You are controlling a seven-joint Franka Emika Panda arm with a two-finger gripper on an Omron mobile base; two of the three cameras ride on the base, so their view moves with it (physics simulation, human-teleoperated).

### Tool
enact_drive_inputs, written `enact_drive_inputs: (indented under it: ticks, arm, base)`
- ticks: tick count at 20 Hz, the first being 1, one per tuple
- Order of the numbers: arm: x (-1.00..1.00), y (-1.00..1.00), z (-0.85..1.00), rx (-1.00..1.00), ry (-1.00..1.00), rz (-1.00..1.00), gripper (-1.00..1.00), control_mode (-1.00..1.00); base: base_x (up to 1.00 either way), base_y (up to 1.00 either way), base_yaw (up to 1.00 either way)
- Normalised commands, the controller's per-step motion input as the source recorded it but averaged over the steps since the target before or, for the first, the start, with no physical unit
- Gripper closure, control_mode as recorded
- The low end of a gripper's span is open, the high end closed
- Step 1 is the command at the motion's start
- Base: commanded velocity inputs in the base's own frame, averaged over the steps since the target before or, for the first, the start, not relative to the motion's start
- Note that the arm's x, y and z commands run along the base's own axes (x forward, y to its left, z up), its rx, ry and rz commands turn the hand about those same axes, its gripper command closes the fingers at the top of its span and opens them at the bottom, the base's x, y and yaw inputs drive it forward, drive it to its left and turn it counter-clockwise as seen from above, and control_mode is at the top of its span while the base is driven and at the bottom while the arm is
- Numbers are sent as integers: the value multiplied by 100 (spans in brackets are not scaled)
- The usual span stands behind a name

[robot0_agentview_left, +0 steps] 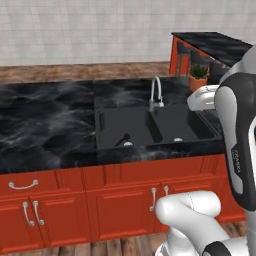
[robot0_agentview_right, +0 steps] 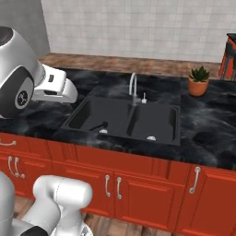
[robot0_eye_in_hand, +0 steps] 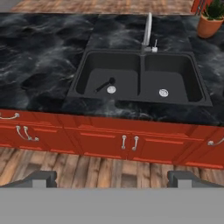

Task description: Pick up the dish brush and bar soap from the sink, and place them back in the cabinet, and close the cabinet door.

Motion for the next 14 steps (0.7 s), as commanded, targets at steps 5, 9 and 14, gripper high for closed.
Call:
enact_drive_inputs:
  ticks: [5, 9, 14]
  arm:
    - [0, 0, 0, 0, 0, 0, -100, 100]
    - [0, 0, 0, 0, 0, 0, -100, 100]
    - [0, 0, 0, 0, 0, 0, -100, 100]
  base:
    - [36, 0, 0]
    - [39, 0, -2]
    - [44, 9, -7]
